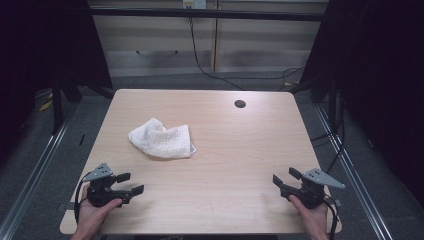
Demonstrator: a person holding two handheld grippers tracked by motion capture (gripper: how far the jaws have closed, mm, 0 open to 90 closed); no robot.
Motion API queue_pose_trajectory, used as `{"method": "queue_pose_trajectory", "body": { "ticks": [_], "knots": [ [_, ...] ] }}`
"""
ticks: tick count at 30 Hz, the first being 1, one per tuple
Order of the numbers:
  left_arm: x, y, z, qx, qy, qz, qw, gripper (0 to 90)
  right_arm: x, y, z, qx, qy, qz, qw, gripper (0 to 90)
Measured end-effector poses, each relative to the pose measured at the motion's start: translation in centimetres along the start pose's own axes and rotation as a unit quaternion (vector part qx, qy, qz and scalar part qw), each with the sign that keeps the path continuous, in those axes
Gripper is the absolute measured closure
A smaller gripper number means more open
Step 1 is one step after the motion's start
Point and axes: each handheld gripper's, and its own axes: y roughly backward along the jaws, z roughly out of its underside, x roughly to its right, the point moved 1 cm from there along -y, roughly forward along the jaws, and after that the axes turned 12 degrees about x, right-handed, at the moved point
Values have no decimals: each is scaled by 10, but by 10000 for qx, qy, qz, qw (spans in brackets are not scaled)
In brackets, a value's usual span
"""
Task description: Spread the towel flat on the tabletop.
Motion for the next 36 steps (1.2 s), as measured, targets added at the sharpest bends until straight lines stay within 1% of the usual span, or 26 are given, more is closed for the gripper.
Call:
{"method": "queue_pose_trajectory", "body": {
  "ticks": [1,3,4,7,8,9,11,12,17,18,20,21,22,23,24,25,26,27,29,30,31,32,33,34,35,36],
  "knots": [
    [0,0,0,13,11,-6,10000,195,0,0,0,-35,-28,-17,10000,284],
    [-1,0,-1,33,31,-3,10000,202,-1,-1,0,-230,-78,-60,9997,284],
    [-1,0,-1,28,36,-3,10000,203,-2,-2,0,-291,-112,-127,9994,283],
    [-1,-2,-2,34,19,-15,10000,205,-2,-3,1,-388,-116,-221,9989,283],
    [0,-4,-3,-45,-30,-4,10000,205,-2,-3,1,-388,-126,-237,9989,283],
    [0,-4,-3,-45,-30,-4,10000,207,-1,-3,1,-394,-154,-268,9987,284],
    [1,-4,-4,-65,-38,22,10000,244,-1,-2,1,-408,-156,-309,9986,286],
    [2,-3,-5,-104,23,4,9999,277,-2,-2,1,-407,-163,-323,9985,286],
    [0,-3,-14,-16,95,-70,9999,331,-6,3,0,-428,-133,-463,9979,302],
    [0,-7,-21,55,111,-62,9999,336,-6,3,0,-434,-138,-481,9978,302],
    [1,-12,-29,-5,-50,-96,9999,333,-6,3,1,-458,-159,-504,9975,302],
    [1,-12,-29,-5,-50,-96,9999,333,-6,3,1,-465,-160,-523,9974,302],
    [2,-14,-32,-16,-115,-81,9999,333,-7,3,1,-474,-147,-532,9974,302],
    [2,-16,-37,-3,-153,-47,9999,333,-7,3,1,-478,-130,-543,9973,302],
    [3,-19,-45,24,-267,-106,9996,330,-8,2,1,-482,-132,-576,9971,304],
    [2,-21,-51,23,-322,-92,9994,327,-8,2,0,-485,-117,-584,9970,304],
    [0,-24,-57,45,-300,-63,9995,318,-9,2,0,-483,-97,-582,9971,304],
    [-2,-27,-62,14,-319,-90,9994,312,-9,2,0,-491,-95,-611,9969,304],
    [-8,-33,-71,58,-351,-143,9993,304,-10,2,1,-530,-107,-631,9965,304],
    [-8,-33,-71,58,-351,-143,9993,303,-10,2,1,-530,-107,-631,9965,304],
    [-14,-39,-81,53,-337,-218,9992,303,-11,3,1,-520,-97,-656,9964,304],
    [-14,-39,-81,53,-337,-218,9992,297,-11,3,1,-520,-97,-656,9964,304],
    [-17,-42,-86,72,-374,-256,9989,295,-11,4,0,-526,-87,-666,9964,305],
    [-20,-46,-92,66,-335,-286,9990,295,-11,4,0,-529,-86,-674,9963,304],
    [-20,-46,-92,66,-335,-286,9990,299,-11,4,0,-529,-86,-674,9963,304],
    [-23,-51,-99,-1,-389,-292,9988,304,-11,4,1,-546,-79,-696,9960,304]
  ]
}}
